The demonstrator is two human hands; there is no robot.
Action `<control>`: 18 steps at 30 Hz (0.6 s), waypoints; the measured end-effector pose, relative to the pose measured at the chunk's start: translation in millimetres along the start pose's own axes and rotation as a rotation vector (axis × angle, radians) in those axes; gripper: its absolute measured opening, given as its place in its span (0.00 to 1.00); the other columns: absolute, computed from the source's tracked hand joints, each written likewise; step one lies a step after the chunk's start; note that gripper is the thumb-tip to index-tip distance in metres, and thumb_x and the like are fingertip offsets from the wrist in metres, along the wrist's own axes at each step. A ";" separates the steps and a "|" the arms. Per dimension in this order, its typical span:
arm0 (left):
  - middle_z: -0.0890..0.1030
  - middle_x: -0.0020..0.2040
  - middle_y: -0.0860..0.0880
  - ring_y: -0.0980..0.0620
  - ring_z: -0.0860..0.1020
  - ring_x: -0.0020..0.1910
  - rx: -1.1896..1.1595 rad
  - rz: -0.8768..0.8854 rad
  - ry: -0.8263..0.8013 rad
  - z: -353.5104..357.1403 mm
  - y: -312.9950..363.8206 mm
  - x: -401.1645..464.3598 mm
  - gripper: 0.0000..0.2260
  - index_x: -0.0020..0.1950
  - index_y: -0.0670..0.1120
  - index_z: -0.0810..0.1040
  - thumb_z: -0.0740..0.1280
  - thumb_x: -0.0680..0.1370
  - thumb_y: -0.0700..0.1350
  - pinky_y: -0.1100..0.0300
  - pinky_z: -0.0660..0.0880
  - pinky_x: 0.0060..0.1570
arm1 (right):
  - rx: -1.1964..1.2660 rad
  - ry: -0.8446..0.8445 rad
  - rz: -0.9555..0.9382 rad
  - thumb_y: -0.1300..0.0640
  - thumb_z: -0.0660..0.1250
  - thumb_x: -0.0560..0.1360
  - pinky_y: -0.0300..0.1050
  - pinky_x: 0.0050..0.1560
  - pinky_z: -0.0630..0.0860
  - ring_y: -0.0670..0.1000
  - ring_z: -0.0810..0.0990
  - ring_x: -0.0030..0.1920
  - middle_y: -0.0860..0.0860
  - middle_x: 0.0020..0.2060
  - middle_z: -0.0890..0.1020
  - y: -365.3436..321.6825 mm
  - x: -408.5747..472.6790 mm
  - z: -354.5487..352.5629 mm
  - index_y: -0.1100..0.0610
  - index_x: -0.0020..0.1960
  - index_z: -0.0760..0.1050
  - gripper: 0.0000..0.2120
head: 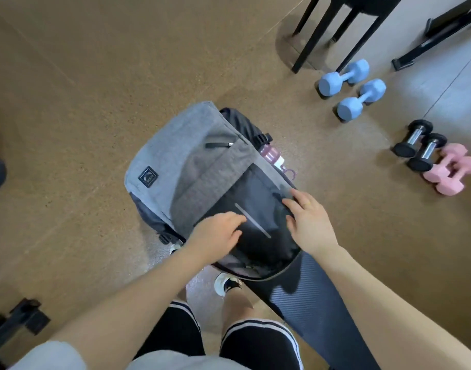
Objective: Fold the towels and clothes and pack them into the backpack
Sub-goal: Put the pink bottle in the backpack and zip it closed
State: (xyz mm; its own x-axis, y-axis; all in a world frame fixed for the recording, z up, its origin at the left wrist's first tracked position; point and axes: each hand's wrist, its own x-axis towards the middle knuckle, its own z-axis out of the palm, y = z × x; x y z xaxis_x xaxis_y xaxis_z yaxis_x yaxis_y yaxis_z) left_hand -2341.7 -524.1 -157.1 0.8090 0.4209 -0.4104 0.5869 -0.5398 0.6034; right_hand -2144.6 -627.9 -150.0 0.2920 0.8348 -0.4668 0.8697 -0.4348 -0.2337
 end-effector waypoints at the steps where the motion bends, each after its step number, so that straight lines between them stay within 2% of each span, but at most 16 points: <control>1: 0.69 0.70 0.47 0.47 0.67 0.69 0.054 0.004 0.094 -15.0 -18.2 10.3 0.20 0.71 0.45 0.66 0.60 0.79 0.44 0.54 0.64 0.66 | 0.008 -0.001 -0.066 0.62 0.72 0.68 0.63 0.60 0.72 0.67 0.73 0.62 0.63 0.64 0.74 -17.6 15.9 3.1 0.63 0.61 0.75 0.22; 3: 0.56 0.76 0.44 0.44 0.56 0.74 0.258 -0.044 0.160 -42.4 -52.8 32.1 0.27 0.75 0.45 0.58 0.63 0.78 0.45 0.51 0.55 0.71 | 0.039 0.025 -0.143 0.53 0.68 0.73 0.60 0.70 0.60 0.63 0.61 0.72 0.60 0.72 0.63 -54.9 48.5 8.0 0.61 0.71 0.65 0.30; 5: 0.41 0.77 0.45 0.44 0.42 0.76 0.473 -0.148 0.061 -64.4 -83.6 54.6 0.35 0.77 0.48 0.45 0.62 0.78 0.53 0.50 0.44 0.73 | 0.041 0.006 -0.160 0.46 0.62 0.77 0.53 0.74 0.47 0.57 0.47 0.76 0.55 0.77 0.49 -84.7 80.4 14.9 0.57 0.77 0.49 0.35; 7: 0.32 0.75 0.45 0.43 0.36 0.75 0.617 -0.190 -0.057 -80.5 -110.4 73.8 0.41 0.76 0.51 0.37 0.62 0.75 0.61 0.50 0.40 0.72 | -0.006 -0.047 -0.095 0.41 0.59 0.77 0.52 0.74 0.42 0.55 0.40 0.76 0.53 0.76 0.40 -102.3 109.3 25.7 0.55 0.77 0.39 0.40; 11: 0.31 0.75 0.45 0.44 0.36 0.75 0.595 -0.176 -0.191 -80.5 -148.1 101.6 0.47 0.75 0.54 0.35 0.62 0.70 0.69 0.50 0.41 0.73 | -0.019 -0.196 0.053 0.35 0.60 0.73 0.56 0.75 0.42 0.55 0.37 0.76 0.51 0.75 0.35 -110.0 150.5 54.7 0.52 0.75 0.33 0.48; 18: 0.33 0.75 0.44 0.43 0.36 0.74 0.635 -0.185 -0.236 -64.6 -161.5 123.9 0.48 0.75 0.52 0.34 0.61 0.69 0.70 0.50 0.40 0.72 | -0.033 -0.260 0.111 0.32 0.60 0.71 0.55 0.75 0.45 0.53 0.39 0.76 0.48 0.76 0.36 -106.6 170.1 64.4 0.49 0.76 0.35 0.47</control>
State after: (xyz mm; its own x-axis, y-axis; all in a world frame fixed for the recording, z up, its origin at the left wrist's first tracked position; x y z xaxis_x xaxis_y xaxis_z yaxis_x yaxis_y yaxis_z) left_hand -2338.4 -337.6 -261.3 0.6371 0.4159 -0.6489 0.5628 -0.8263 0.0230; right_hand -2213.3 -461.3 -259.5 0.2780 0.6659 -0.6923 0.8516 -0.5043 -0.1431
